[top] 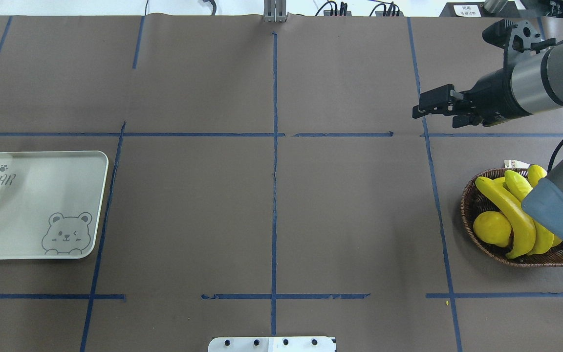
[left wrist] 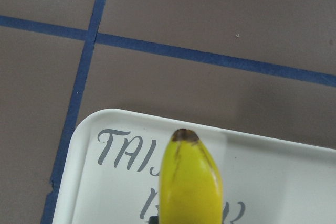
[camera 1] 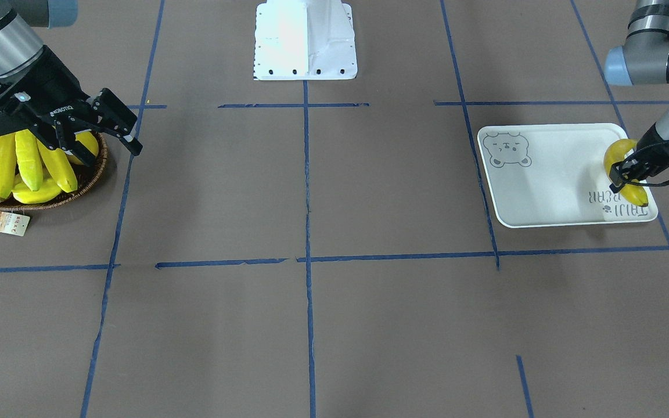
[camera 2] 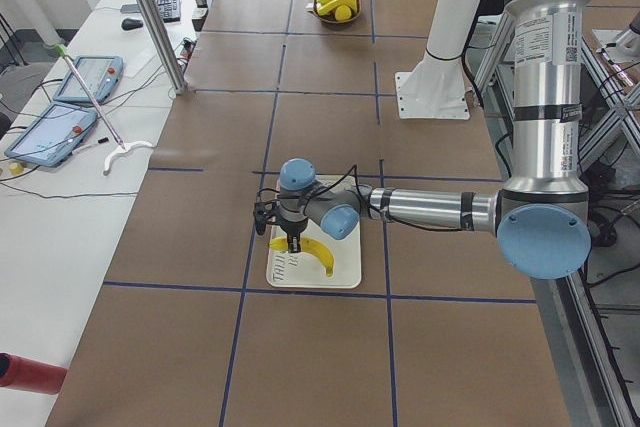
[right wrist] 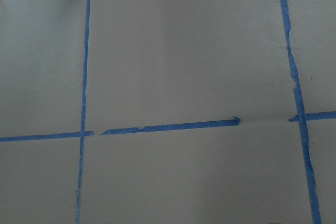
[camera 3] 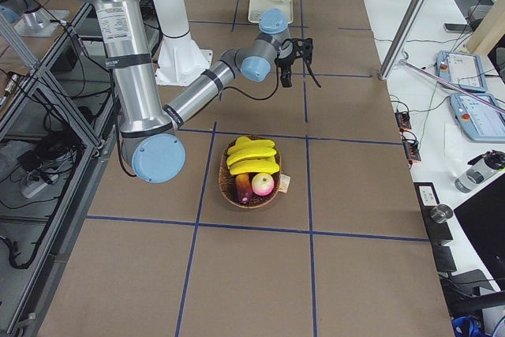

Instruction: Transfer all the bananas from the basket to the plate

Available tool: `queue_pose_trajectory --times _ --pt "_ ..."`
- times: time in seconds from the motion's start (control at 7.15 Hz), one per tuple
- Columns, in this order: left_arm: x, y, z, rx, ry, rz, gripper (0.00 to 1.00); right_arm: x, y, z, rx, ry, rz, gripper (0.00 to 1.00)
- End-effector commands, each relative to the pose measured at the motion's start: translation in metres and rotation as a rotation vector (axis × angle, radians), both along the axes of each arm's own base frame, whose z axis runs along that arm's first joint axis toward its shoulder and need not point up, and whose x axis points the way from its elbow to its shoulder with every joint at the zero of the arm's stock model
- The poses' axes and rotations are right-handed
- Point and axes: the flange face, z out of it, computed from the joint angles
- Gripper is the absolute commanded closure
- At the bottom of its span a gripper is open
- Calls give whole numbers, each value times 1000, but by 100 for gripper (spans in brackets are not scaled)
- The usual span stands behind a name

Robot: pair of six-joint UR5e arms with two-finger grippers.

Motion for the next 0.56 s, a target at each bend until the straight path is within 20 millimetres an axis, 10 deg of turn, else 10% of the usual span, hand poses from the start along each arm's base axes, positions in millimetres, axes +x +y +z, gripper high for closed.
queue_pose_trajectory --times 0.0,0.14,0.28,0.42 --pt "13 4 -3 0 6 23 94 1 0 1 -2 2 1 0" --pt "14 4 -3 2 8 26 83 1 0 1 -1 1 1 0" --pt "15 5 0 7 2 37 22 1 1 0 0 0 1 0" --pt "15 7 -2 29 17 38 1 1 1 2 -1 1 -1 0"
